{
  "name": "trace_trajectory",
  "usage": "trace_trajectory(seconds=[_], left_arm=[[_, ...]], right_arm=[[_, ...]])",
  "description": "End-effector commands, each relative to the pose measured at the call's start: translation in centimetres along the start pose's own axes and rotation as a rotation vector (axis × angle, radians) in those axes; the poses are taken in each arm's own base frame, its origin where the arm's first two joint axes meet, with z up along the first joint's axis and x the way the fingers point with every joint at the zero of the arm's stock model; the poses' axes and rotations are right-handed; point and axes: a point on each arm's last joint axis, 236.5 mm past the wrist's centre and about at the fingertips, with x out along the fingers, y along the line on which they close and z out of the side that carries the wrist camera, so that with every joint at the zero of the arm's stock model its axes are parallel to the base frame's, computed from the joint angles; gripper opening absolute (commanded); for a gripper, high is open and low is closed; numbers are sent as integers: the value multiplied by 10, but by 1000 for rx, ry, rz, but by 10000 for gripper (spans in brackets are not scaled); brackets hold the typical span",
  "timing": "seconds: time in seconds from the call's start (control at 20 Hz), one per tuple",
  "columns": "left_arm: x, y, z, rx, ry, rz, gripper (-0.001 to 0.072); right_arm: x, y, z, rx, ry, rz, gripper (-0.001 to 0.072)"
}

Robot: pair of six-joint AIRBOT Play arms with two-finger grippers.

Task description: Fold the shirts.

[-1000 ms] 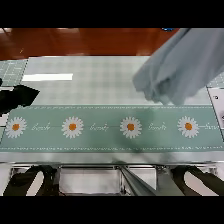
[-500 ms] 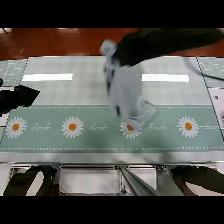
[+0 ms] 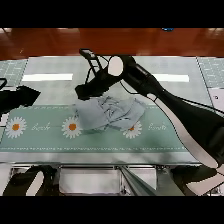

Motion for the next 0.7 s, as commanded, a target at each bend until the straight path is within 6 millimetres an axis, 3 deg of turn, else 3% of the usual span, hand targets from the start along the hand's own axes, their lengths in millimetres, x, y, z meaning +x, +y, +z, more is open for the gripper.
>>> trace_trajectory(seconds=[0.0, 0.1, 0.15, 0.25, 0.3, 0.35, 0.45, 0.55, 0.65], left_arm=[[8, 4, -10, -8, 60, 5, 508], [15, 5, -43, -2, 222, -5, 508], [19, 3, -62, -3, 305, -24, 508], [33, 3, -105, -35, 436, -60, 508], [41, 5, -130, -68, 497, -72, 508], [50, 6, -156, -104, 549, -87, 508], [70, -7, -191, -177, 579, -178, 508], [89, -31, -196, -237, 497, -322, 508], [109, -25, -189, -241, 405, -321, 508]], right_arm=[[-44, -30, 23, 84, -40, 9, 416], [-124, -85, 36, 118, -120, -138, 416], [-169, -123, 31, 160, -152, -273, 415], [-244, -192, -9, 260, -167, -529, 415], [-264, -214, -36, 320, -170, -593, 415], [-273, -230, -64, 379, -180, -612, 414], [-263, -252, -127, 513, -223, -577, 410], [-233, -256, -186, 635, -248, -493, 410], [-199, -243, -230, 712, -245, -389, 410]])
